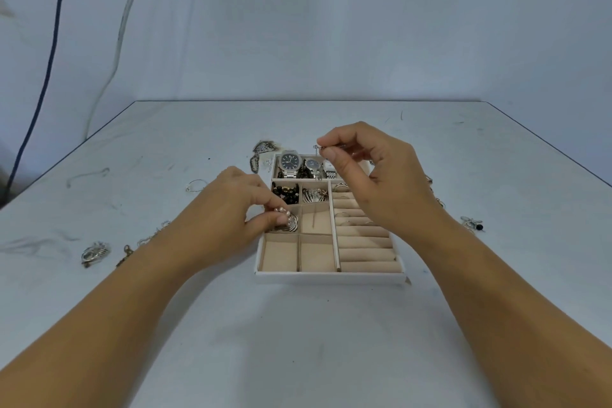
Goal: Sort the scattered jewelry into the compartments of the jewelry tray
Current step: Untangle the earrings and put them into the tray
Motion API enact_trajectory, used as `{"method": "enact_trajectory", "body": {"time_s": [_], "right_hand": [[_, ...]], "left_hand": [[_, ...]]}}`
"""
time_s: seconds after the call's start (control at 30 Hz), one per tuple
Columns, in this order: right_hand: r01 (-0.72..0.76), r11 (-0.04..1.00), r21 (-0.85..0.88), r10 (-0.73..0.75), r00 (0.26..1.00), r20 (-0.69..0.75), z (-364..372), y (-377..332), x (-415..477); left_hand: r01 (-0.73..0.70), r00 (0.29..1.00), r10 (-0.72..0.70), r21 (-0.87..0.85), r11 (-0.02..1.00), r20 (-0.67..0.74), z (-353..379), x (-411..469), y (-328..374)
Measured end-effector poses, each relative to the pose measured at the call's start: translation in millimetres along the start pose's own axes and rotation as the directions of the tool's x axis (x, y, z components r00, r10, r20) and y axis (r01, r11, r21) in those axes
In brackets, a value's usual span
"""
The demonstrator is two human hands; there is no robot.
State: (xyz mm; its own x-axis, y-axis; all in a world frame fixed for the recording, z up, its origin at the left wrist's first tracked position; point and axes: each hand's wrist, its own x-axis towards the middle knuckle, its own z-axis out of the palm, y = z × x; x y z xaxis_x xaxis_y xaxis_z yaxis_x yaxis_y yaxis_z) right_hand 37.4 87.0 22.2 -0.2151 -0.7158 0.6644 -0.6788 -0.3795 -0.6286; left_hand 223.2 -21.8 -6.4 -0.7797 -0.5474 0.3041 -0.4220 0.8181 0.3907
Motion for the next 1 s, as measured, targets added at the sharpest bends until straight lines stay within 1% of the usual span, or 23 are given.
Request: {"method": "enact_trajectory", "body": {"time_s": [0.2,0.27,0.5,0.63,0.8,1.0], "right_hand": [[0.008,1.0,-0.019,-0.007,0.999,0.033,4.5,-0.8,-3.0],[0.017,1.0,-0.026,-0.015,0.999,0.044,5.9,-1.1,-3.5],[0.093,0.995,-0.042,-0.089,0.992,0.094,12.7,-10.1,-1.0],[0.131,0.99,-0.061,-0.125,0.987,0.099,11.0,-19.5,6.4],[0.119,0.991,-0.058,-0.113,0.989,0.092,10.8,-26.0,15.4],[0.094,0.995,-0.029,-0.092,0.993,0.077,23.6,-22.2,11.2]], "left_hand": [[-0.067,0.997,0.06,0.14,0.988,0.055,-4.5,-6.7,-4.7],[-0.082,0.995,0.074,0.127,0.989,0.064,-7.5,-14.6,-6.4],[-0.058,0.998,0.057,0.028,0.998,0.036,0.3,-40.9,-7.3],[-0.05,0.997,0.046,0.074,0.996,0.056,9.2,-44.7,-5.6],[-0.058,0.998,0.055,0.113,0.992,0.036,11.8,-47.1,-2.8],[-0.062,0.998,0.059,0.115,0.992,0.029,12.0,-47.5,-2.2]]}}
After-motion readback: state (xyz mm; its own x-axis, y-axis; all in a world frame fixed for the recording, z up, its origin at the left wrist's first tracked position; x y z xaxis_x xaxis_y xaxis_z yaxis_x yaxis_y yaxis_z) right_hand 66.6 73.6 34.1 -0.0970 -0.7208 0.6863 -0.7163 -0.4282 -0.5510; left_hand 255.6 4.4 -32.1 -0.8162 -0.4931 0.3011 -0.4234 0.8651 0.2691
